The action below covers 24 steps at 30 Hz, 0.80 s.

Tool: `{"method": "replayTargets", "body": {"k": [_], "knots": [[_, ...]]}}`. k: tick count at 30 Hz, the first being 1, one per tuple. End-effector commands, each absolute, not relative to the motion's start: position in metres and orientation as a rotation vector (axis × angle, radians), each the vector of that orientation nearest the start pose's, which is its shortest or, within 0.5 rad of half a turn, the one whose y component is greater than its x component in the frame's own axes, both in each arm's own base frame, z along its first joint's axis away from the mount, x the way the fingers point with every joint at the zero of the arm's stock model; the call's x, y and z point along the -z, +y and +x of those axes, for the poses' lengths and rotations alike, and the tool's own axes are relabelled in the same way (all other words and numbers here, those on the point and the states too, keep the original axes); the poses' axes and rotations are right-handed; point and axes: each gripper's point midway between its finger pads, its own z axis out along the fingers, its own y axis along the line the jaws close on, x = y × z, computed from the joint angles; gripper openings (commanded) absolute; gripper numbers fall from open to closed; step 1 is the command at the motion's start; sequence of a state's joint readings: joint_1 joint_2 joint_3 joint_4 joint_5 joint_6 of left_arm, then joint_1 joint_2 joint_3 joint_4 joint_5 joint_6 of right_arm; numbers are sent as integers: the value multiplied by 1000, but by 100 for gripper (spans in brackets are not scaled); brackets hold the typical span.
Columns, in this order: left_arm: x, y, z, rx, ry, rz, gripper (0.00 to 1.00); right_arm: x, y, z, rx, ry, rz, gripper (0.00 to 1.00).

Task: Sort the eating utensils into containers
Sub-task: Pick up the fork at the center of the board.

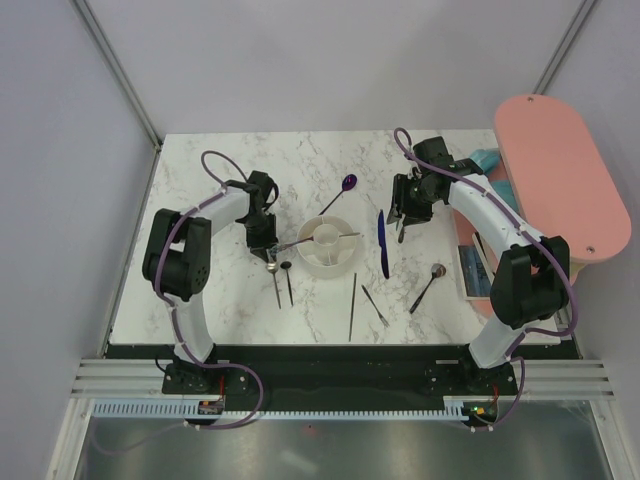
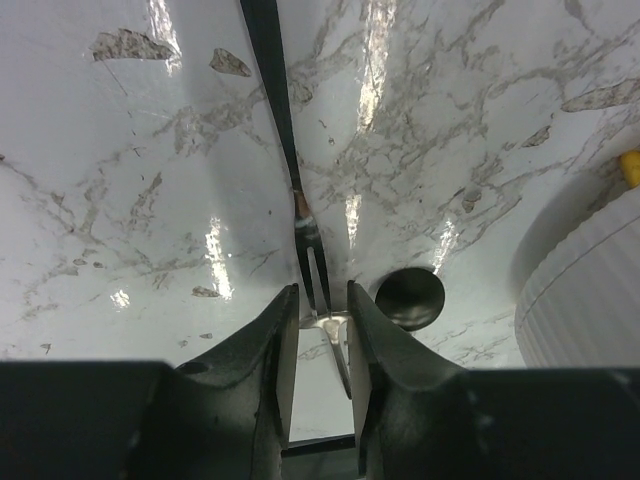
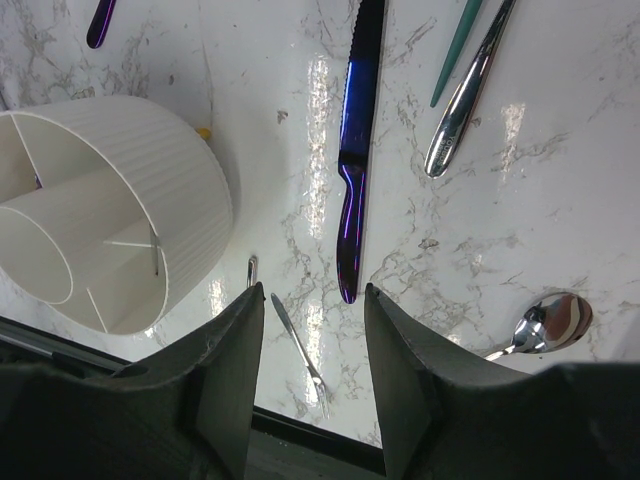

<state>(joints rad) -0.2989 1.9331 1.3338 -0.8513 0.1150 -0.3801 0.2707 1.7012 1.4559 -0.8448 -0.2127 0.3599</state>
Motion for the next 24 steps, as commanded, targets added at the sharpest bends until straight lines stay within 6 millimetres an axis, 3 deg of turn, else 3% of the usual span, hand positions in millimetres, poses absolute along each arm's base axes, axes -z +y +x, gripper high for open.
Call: {"method": "replayTargets", "body": {"k": [1, 15, 24], "knots": [[-18, -138, 314, 247, 3082, -89, 30, -150, 152, 363, -505, 2666, 46, 52], [-10, -135, 317, 209, 3094, -64, 26, -149, 154, 368, -524, 2671, 51, 52], [-10, -131, 316, 180, 3109, -48, 6, -147, 157, 370, -538, 2678, 50, 52]]}}
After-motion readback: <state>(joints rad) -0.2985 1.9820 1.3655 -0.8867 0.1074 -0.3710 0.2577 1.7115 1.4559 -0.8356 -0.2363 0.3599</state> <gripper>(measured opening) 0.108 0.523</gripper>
